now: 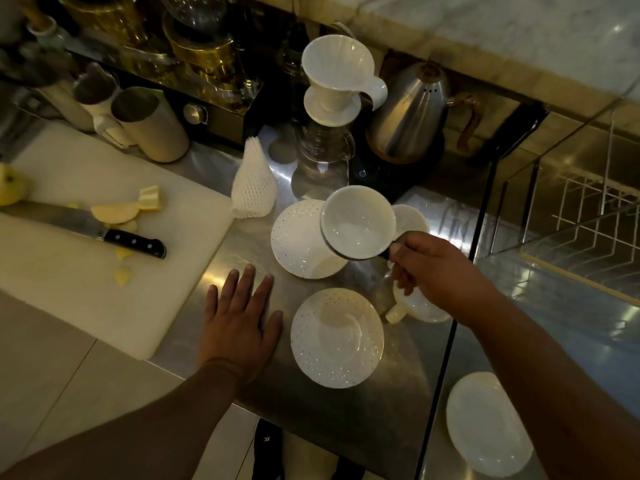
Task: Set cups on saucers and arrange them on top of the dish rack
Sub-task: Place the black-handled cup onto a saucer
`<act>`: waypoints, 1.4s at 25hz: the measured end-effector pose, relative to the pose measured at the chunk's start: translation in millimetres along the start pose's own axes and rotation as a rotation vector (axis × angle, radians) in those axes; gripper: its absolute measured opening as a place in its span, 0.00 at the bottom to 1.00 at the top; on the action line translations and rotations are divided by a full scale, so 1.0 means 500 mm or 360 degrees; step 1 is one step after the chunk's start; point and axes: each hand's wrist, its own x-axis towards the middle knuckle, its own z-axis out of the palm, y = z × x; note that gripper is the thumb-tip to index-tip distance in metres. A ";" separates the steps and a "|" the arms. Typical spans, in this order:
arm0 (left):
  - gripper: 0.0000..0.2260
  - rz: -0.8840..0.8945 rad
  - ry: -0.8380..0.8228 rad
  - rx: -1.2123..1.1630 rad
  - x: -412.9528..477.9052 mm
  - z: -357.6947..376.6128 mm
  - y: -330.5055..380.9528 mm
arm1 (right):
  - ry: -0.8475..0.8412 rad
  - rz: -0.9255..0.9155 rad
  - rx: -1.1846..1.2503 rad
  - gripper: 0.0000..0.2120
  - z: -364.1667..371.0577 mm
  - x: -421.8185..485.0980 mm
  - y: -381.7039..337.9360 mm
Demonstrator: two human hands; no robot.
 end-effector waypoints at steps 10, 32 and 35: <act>0.30 -0.0010 -0.0032 -0.0035 0.003 0.000 -0.001 | -0.0179 0.0068 -0.0239 0.09 0.067 0.083 -0.032; 0.29 0.0013 0.0035 -0.0018 0.003 0.010 -0.004 | -0.0190 0.0120 -0.0501 0.10 0.108 0.141 -0.016; 0.29 0.0016 0.0044 -0.0020 0.003 0.010 -0.003 | -0.0193 0.0130 -0.0538 0.08 0.111 0.144 -0.012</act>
